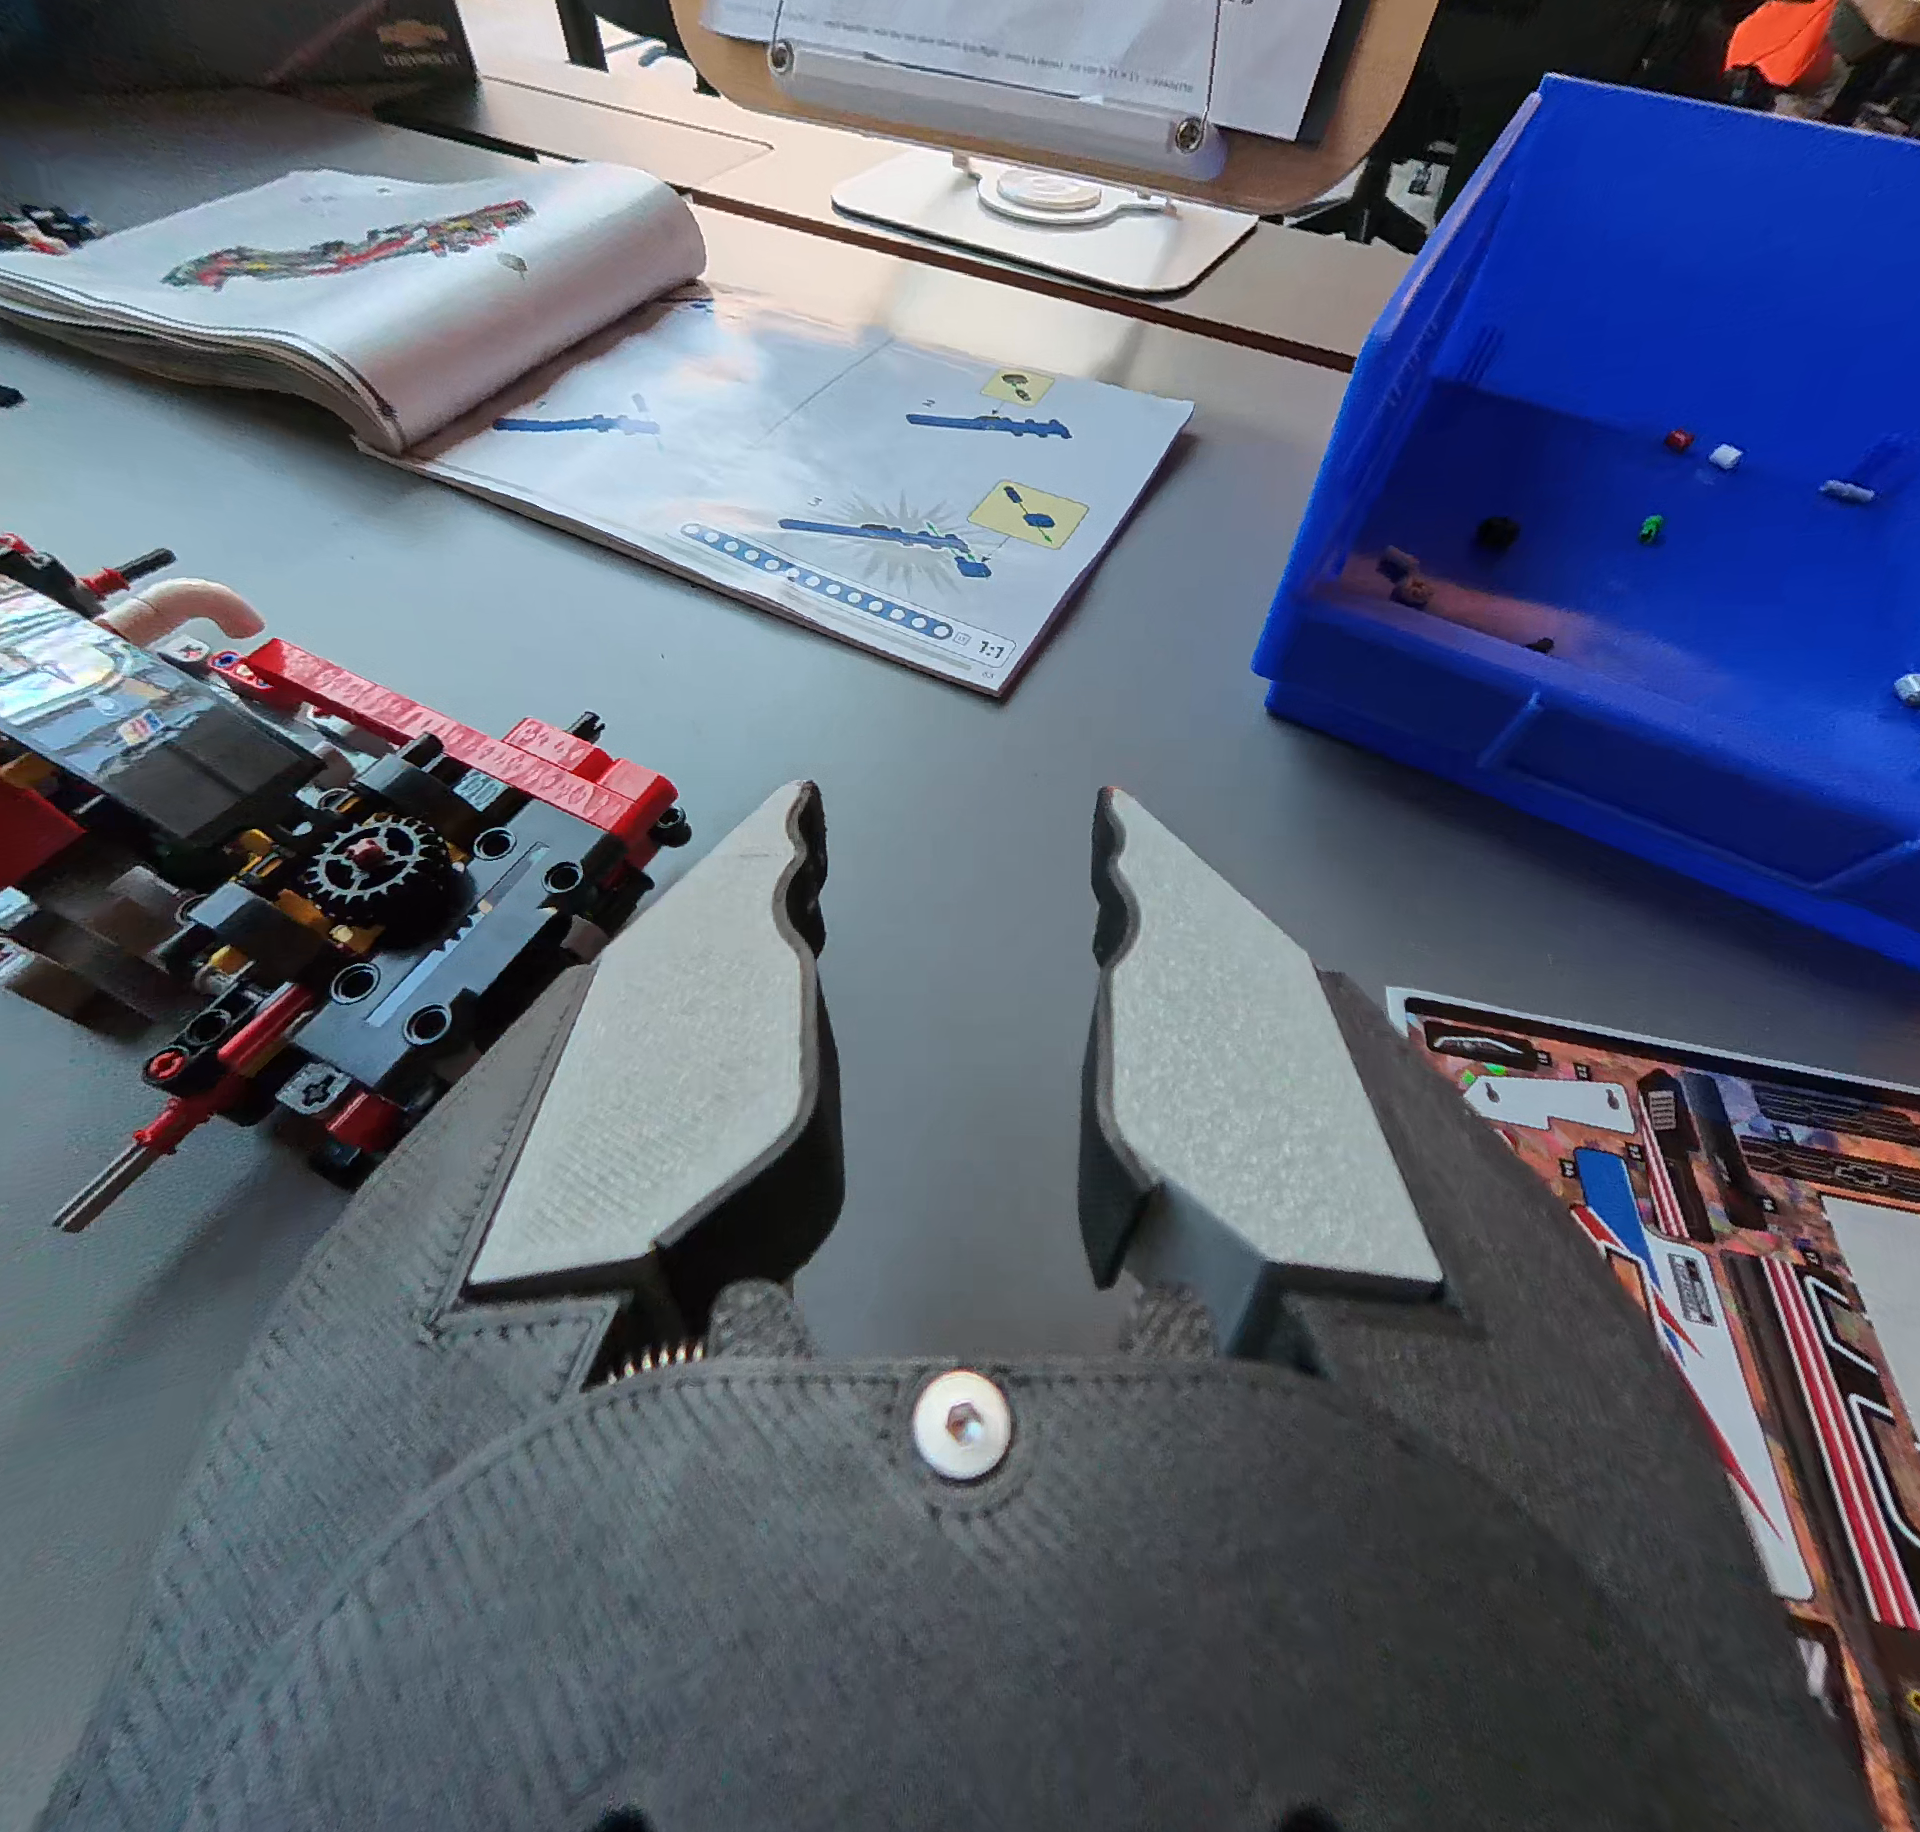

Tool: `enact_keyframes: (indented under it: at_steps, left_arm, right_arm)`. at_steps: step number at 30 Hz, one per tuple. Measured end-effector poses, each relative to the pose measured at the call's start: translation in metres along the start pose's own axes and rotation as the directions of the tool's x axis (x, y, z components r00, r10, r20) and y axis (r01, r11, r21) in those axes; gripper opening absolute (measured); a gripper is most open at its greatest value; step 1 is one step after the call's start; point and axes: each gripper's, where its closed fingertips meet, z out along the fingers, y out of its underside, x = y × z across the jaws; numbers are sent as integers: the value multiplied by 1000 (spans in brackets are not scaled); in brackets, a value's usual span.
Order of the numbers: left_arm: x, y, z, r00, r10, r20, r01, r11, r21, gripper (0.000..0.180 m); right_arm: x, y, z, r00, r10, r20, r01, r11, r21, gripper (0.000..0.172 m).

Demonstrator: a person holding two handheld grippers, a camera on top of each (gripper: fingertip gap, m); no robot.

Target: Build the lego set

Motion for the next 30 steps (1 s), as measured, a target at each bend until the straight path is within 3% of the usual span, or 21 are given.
enact_keyframes:
  at_steps: [12,19,23,25,30]
  left_arm:
    - [-2,9,-33,979,143,146,-124,984,-131,34]
    - [6,26,-52,978,183,100,-149,949,-279,24]
    - [24,46,-28,999,-26,19,31,907,-421,28]
    - [38,58,-6,995,-86,-47,52,871,-488,35]
    - [53,100,43,985,-160,-61,80,743,-664,51]
  right_arm:
    - [-12,-15,-9,995,12,97,-22,994,104,48]
    - [-26,-18,-11,982,13,187,-36,992,122,51]
    - [-33,-15,-8,976,-1,219,-21,995,101,50]
    - [-42,-12,-8,962,1,271,-23,997,79,48]
    - [-58,-5,-15,913,52,405,-66,998,22,42]
